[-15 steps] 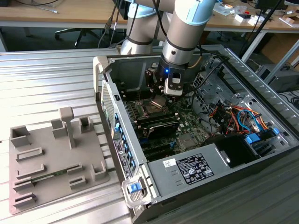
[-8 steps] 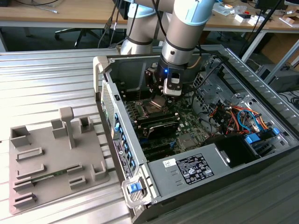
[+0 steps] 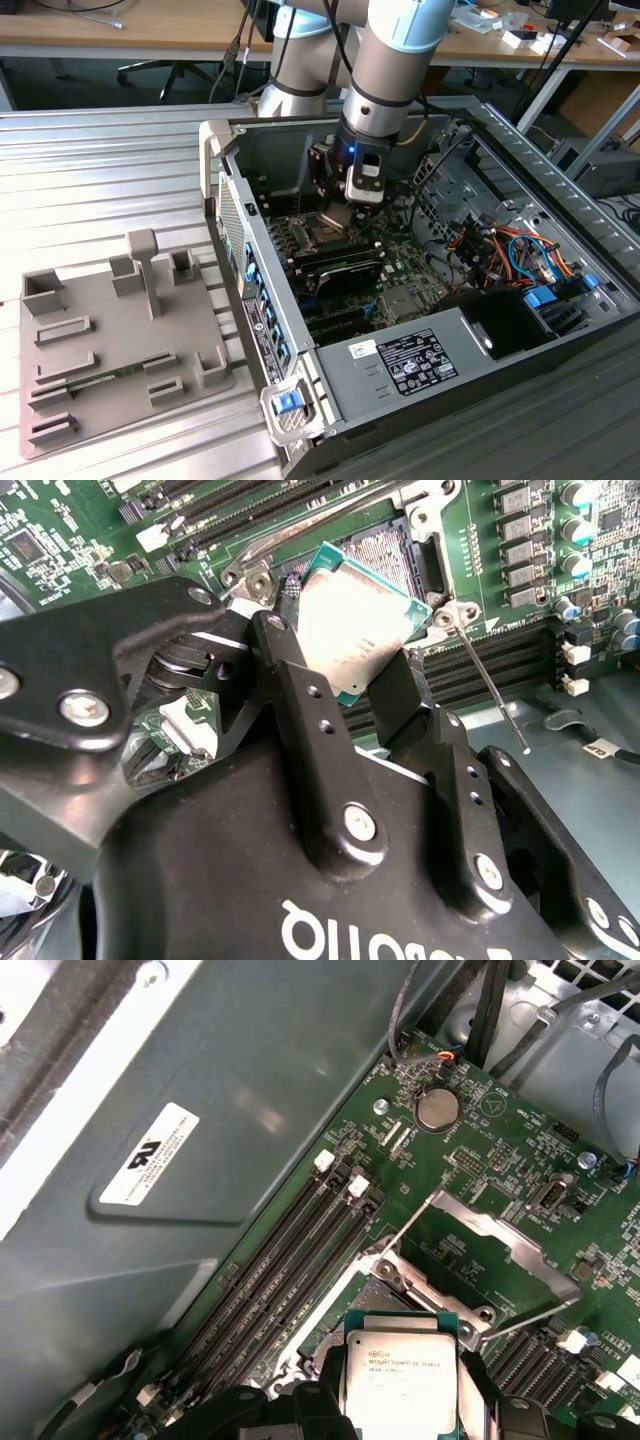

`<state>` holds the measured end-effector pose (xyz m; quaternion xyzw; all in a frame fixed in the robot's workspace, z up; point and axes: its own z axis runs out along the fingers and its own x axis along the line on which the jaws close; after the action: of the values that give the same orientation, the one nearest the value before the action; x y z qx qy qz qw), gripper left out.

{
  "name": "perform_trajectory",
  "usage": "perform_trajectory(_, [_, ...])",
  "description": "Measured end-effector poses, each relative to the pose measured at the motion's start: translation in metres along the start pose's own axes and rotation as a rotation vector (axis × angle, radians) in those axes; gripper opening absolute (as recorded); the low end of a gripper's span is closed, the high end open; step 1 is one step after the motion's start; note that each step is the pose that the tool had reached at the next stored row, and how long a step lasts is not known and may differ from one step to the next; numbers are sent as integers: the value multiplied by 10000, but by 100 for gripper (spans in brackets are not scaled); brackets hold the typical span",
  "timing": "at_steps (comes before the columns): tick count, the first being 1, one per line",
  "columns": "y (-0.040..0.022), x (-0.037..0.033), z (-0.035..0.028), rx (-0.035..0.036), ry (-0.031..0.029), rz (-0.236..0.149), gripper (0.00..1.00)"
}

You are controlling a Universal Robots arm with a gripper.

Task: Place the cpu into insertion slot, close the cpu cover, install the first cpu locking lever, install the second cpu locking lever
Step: 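Place the cpu into insertion slot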

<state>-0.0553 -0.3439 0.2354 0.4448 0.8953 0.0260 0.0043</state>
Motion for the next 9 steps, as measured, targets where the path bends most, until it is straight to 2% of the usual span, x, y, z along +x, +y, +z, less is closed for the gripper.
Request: perform_trajectory(9, [8,18,4,-1,-9,166,53])
